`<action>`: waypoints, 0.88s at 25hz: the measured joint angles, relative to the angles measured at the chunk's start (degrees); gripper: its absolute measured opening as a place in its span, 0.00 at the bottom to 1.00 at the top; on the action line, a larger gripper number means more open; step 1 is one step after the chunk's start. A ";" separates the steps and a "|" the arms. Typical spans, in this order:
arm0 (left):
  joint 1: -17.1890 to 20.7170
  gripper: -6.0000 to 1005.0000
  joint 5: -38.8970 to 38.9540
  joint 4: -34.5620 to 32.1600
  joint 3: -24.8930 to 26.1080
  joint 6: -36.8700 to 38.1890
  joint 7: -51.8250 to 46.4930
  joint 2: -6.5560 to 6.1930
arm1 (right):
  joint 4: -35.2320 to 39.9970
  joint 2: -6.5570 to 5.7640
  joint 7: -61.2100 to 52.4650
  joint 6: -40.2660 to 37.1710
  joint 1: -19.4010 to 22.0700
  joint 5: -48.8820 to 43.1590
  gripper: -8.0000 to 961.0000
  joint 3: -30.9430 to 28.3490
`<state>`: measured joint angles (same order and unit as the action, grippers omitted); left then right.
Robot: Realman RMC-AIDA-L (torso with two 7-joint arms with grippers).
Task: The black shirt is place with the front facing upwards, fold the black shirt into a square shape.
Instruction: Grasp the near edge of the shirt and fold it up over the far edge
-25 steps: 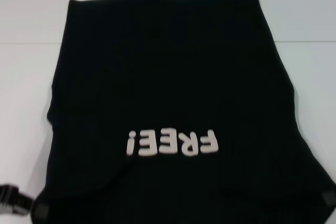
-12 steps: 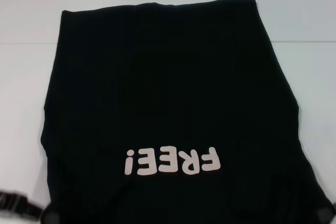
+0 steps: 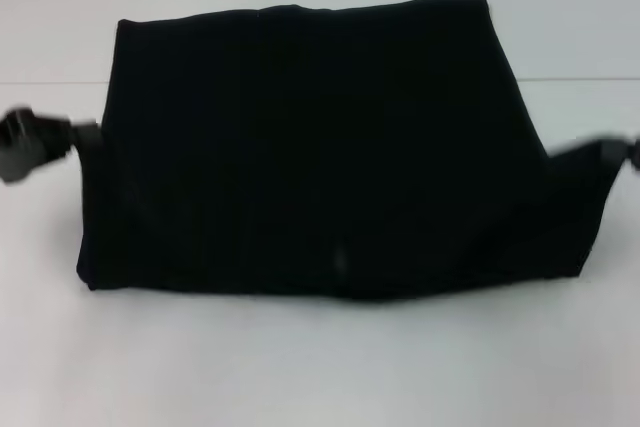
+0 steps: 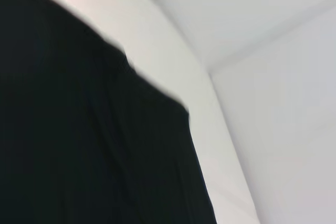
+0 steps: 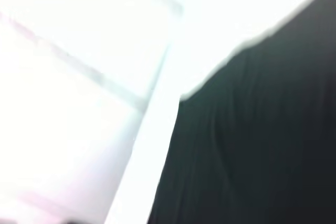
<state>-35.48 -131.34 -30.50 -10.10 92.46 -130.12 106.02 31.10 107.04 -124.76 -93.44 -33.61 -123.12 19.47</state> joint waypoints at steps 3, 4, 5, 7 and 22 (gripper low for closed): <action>0.17 0.03 4.73 2.16 0.23 -7.43 2.08 1.13 | -2.12 1.29 2.78 7.50 -0.11 6.31 0.04 -0.06; 0.23 0.03 6.25 2.67 0.25 -9.90 3.14 1.74 | -2.90 2.05 4.27 10.25 -0.17 8.16 0.04 -0.06; 0.30 0.03 7.98 3.25 0.24 -12.83 4.48 2.67 | -3.51 2.77 5.84 12.96 -0.33 9.55 0.04 0.05; 0.30 0.03 10.56 3.63 0.29 -17.37 7.32 4.29 | -4.38 4.69 9.41 18.72 -0.82 11.81 0.04 0.33; -4.73 0.03 17.55 4.20 -0.71 -38.09 22.66 11.44 | -8.80 11.95 27.55 42.97 -9.29 13.66 0.04 0.53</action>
<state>-40.21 -113.79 -26.30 -10.81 54.37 -107.46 117.46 22.30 118.99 -97.21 -50.47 -42.90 -109.45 20.00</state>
